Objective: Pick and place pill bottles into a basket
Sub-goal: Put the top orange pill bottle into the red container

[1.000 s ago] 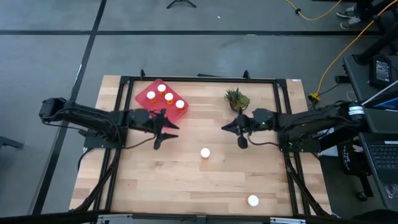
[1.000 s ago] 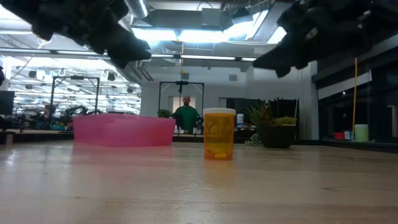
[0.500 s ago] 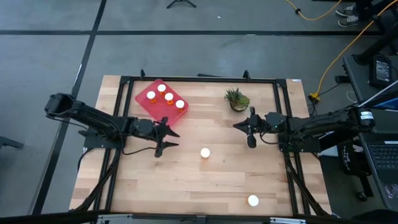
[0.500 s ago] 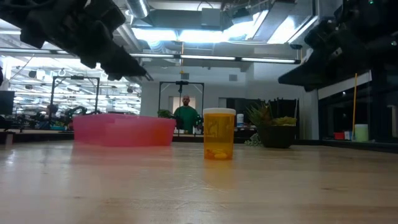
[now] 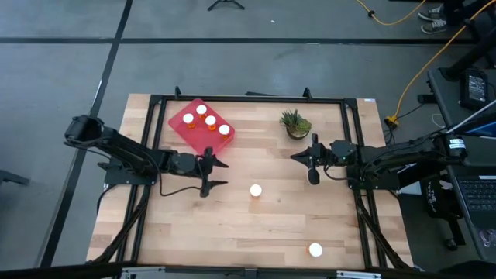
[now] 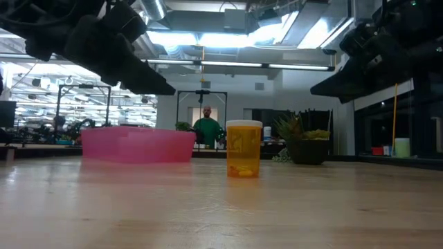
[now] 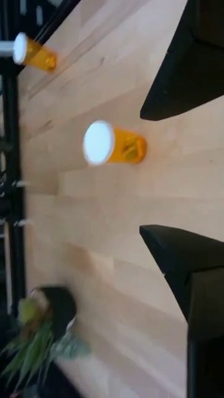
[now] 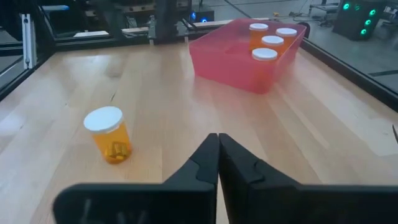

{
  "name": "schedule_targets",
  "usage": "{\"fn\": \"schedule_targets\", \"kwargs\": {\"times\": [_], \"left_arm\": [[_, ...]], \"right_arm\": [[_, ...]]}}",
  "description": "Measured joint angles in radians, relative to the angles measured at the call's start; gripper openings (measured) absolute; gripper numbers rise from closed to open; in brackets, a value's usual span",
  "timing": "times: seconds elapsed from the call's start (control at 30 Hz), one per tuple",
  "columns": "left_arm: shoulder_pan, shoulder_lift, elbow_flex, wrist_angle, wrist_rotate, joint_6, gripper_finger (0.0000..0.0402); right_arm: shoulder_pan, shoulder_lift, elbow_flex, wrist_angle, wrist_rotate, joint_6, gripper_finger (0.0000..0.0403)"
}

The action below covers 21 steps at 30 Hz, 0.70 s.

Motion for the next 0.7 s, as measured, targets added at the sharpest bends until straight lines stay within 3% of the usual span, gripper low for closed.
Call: {"fn": "schedule_targets", "kwargs": {"times": [0.13, 0.37, 0.7], "left_arm": [[-0.036, 0.028, 0.000, 0.000, 0.003, -0.026, 0.0294], [-0.056, 0.096, 0.010, 0.063, -0.085, -0.158, 0.0292], [-0.056, 0.342, 0.145, 0.062, -0.111, -0.135, 0.0291]], "right_arm": [[0.000, 0.000, 0.000, 0.000, 0.000, 0.000, 0.0018], [0.000, 0.000, 0.000, 0.000, 0.000, 0.002, 0.0018], [0.000, 0.000, 0.000, 0.000, 0.000, 0.007, 0.0019]]}}
